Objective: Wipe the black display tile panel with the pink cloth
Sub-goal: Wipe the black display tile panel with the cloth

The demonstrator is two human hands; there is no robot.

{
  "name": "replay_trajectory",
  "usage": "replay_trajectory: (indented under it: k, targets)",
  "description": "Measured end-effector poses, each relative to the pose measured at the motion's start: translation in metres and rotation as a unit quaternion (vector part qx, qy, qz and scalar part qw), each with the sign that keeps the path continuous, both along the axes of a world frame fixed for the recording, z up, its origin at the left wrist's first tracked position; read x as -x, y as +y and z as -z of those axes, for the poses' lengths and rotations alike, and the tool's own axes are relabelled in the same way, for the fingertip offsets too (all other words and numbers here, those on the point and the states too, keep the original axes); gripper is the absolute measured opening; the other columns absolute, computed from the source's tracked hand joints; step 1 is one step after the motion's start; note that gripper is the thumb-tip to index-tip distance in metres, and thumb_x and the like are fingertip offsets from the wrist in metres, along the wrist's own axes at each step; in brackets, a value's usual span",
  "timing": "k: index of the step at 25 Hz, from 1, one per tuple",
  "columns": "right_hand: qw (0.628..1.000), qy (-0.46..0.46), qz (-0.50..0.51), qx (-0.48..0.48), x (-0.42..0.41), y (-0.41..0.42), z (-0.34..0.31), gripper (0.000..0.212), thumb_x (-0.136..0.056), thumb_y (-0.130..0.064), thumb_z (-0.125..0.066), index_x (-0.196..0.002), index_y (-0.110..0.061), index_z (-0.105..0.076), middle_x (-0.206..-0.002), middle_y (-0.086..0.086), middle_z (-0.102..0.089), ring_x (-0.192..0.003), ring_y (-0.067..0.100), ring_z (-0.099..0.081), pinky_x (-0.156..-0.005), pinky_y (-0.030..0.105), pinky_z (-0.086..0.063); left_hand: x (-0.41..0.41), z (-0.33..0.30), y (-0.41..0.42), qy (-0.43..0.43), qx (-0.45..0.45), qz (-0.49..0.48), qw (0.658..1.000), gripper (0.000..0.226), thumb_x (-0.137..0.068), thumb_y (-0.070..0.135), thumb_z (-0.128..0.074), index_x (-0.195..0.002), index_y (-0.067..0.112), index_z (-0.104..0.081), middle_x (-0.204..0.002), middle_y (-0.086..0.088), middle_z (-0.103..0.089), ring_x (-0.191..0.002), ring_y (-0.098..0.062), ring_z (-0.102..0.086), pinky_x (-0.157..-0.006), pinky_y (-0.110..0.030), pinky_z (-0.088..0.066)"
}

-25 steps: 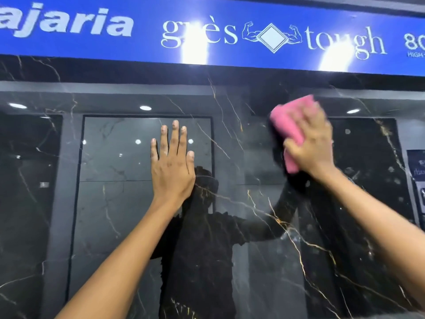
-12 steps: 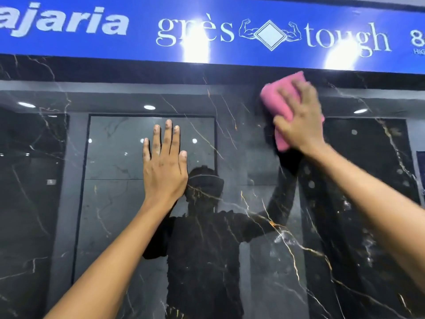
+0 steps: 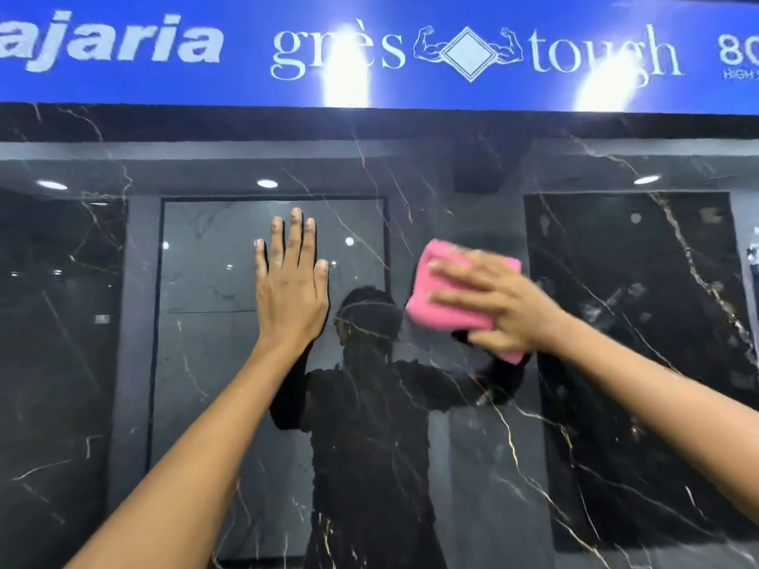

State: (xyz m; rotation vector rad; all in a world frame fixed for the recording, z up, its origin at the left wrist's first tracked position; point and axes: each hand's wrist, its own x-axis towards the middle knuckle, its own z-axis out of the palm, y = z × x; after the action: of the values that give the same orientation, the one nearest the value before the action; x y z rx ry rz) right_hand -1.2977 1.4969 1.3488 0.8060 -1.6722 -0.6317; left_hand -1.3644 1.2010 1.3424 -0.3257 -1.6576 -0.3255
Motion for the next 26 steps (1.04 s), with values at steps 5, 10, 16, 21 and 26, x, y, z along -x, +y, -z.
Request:
replay_trajectory:
  k: [5,10,16,21,26]
  targets:
    - [0.94,0.047,-0.041,0.334,-0.006,0.004,-0.035,0.067,-0.069,-0.024,-0.055,-0.136,-0.022,-0.048,-0.149,0.016,-0.035,-0.139,0.039,-0.025,-0.117,0.043,-0.017,-0.009,0.024,0.008,-0.022,-0.02,0.032,0.999,0.058,-0.099,0.032,-0.021,-0.153,0.014,-0.01,-0.161,0.0,-0.001,-0.147,-0.018,0.004,-0.118,-0.037,0.012]
    - [0.996,-0.077,0.022,-0.037,-0.008,-0.024,0.152,0.074,-0.073,-0.032,-0.059,-0.144,-0.026,-0.036,-0.157,0.005,-0.02,-0.144,0.033,-0.017,-0.118,0.05,-0.01,-0.028,0.137,0.033,-0.049,-0.007,0.065,0.997,0.058,-0.097,0.03,-0.026,-0.152,0.011,-0.019,-0.16,-0.002,-0.009,-0.148,-0.018,-0.003,-0.118,-0.038,0.005]
    - [0.964,0.043,0.028,0.263,-0.016,0.038,0.094,0.075,-0.064,-0.025,-0.06,-0.138,-0.023,-0.041,-0.154,0.004,-0.028,-0.141,0.041,-0.02,-0.114,0.05,-0.016,-0.018,0.166,0.039,-0.06,-0.003,0.016,0.998,0.058,-0.098,0.03,-0.025,-0.152,0.012,-0.012,-0.16,-0.003,-0.006,-0.147,-0.022,-0.004,-0.118,-0.042,0.0]
    - [0.971,0.009,-0.051,0.234,0.004,-0.027,0.11,0.07,-0.064,-0.021,-0.053,-0.133,-0.008,-0.048,-0.143,0.018,-0.042,-0.136,0.046,-0.029,-0.117,0.05,-0.014,-0.015,0.171,0.039,-0.05,-0.005,0.011,0.999,0.059,-0.098,0.03,-0.026,-0.152,0.011,-0.011,-0.16,-0.005,-0.009,-0.147,-0.024,-0.006,-0.118,-0.043,-0.001]
    - [0.984,-0.094,0.044,-0.141,-0.01,0.001,0.254,0.076,-0.07,-0.031,-0.063,-0.142,-0.021,-0.037,-0.16,0.0,-0.004,-0.145,0.032,-0.016,-0.119,0.047,-0.004,-0.017,0.17,0.04,-0.058,-0.007,0.005,0.998,0.058,-0.098,0.029,-0.026,-0.152,0.01,-0.013,-0.16,-0.005,-0.009,-0.148,-0.025,-0.005,-0.118,-0.043,-0.002]
